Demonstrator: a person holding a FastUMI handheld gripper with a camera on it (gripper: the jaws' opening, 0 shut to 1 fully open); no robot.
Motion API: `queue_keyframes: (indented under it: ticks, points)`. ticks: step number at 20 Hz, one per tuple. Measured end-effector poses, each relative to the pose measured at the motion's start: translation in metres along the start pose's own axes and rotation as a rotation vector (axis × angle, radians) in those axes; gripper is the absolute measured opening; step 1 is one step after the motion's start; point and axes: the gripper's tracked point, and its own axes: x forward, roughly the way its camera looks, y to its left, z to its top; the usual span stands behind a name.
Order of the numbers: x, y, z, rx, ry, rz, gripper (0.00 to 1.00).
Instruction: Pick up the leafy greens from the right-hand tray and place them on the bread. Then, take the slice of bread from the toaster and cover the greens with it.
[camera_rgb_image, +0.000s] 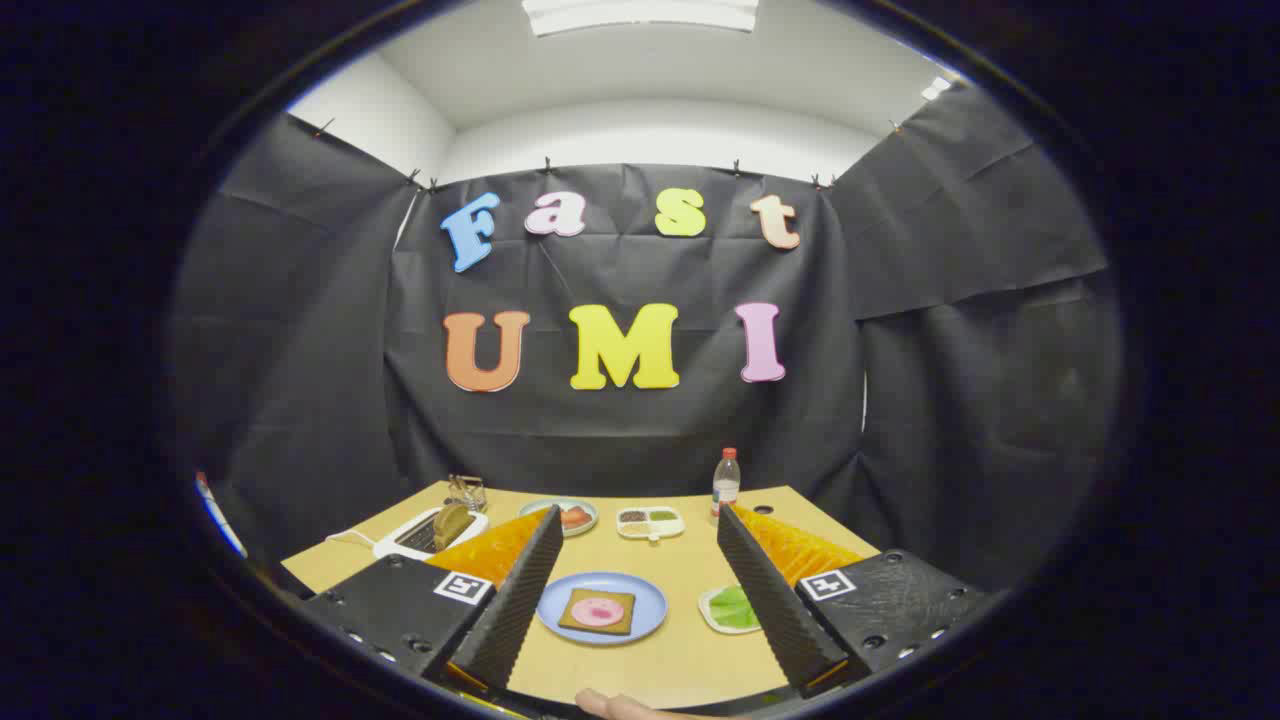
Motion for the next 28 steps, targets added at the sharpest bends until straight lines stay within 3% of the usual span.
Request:
queue_keyframes:
  ticks: [15, 28]
  points:
    - [0.003, -0.009, 0.001, -0.001, 0.0, 0.004, 0.95]
    - [0.07, -0.091, -0.023, 0.01, 0.058, -0.067, 0.96]
